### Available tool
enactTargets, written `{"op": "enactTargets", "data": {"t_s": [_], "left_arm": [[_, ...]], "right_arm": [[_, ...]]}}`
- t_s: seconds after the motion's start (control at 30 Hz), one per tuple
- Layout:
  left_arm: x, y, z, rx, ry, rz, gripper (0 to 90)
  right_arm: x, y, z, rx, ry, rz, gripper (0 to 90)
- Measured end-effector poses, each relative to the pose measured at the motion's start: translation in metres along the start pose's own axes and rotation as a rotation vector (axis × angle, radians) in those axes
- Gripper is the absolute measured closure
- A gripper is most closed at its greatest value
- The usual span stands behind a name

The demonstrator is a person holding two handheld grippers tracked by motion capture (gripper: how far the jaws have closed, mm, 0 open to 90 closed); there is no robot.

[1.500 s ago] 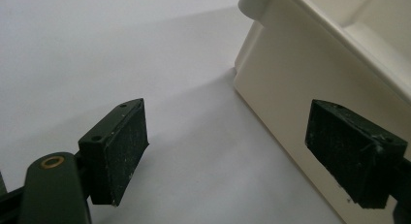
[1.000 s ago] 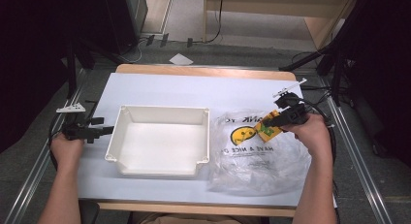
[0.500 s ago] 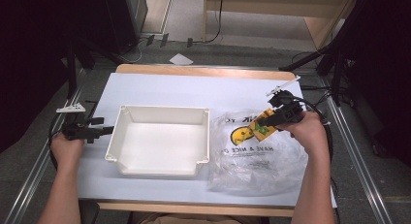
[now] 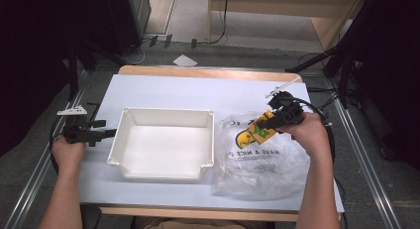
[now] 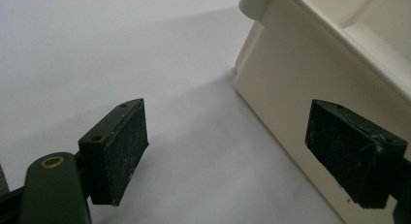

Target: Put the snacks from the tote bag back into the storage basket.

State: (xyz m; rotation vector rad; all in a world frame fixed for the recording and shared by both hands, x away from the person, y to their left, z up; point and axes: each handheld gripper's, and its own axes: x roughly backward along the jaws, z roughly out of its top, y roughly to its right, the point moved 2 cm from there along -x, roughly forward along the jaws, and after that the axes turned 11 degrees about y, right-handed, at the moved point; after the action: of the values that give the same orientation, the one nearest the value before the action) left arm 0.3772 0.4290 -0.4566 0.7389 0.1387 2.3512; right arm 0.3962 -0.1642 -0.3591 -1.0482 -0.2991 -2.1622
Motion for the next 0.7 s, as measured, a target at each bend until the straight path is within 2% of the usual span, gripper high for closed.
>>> {"op": "enactTargets", "data": {"t_s": [0.4, 0.7], "left_arm": [[0.0, 0.0, 0.0, -0.001, -0.002, 0.002, 16.3], [0.001, 0.0, -0.001, 0.0, 0.0, 0.005, 16.2]], "right_arm": [[-0.01, -0.014, 0.008, 0.027, -0.015, 0.032, 54.4], [-0.012, -0.023, 0.015, 0.048, 0.0, 0.044, 54.4]]}}
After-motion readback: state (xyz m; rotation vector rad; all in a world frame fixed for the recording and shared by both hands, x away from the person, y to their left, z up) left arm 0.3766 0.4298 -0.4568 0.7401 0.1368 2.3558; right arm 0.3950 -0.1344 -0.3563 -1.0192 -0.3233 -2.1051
